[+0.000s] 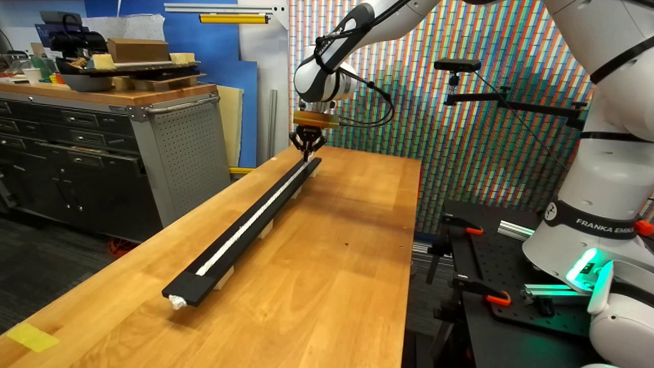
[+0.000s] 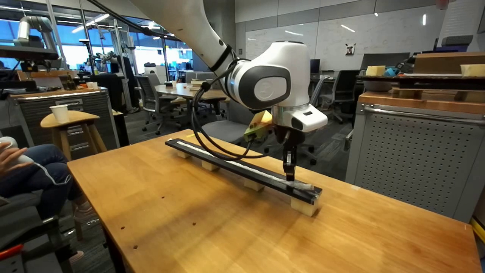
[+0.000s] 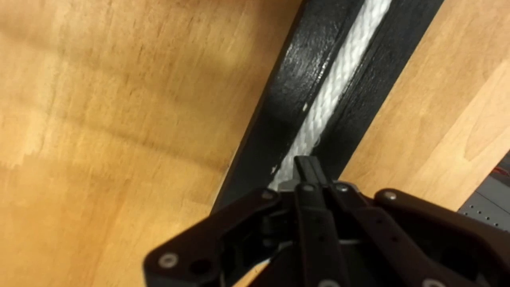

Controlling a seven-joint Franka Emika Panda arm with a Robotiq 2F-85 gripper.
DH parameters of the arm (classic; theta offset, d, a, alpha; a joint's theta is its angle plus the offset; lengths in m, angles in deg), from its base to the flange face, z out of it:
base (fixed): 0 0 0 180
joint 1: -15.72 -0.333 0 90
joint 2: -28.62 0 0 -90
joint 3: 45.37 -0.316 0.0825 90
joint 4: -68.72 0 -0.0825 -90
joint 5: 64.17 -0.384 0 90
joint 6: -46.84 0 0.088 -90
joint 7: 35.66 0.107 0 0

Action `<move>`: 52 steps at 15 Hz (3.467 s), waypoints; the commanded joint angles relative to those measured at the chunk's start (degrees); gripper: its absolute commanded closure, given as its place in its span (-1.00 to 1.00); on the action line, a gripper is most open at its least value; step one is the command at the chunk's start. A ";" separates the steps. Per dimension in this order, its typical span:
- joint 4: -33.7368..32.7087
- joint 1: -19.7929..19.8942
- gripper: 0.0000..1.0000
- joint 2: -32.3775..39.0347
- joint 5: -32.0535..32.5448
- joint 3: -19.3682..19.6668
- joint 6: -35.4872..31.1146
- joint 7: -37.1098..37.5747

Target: Lay the white object along the black object and press down on it

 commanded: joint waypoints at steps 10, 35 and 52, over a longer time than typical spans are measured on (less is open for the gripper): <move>-0.79 3.38 1.00 0.14 -5.39 -1.69 0.02 -0.74; -0.06 5.98 1.00 -0.88 -8.80 -1.70 0.80 -0.70; -4.76 6.48 1.00 1.60 -9.29 -1.80 2.50 0.83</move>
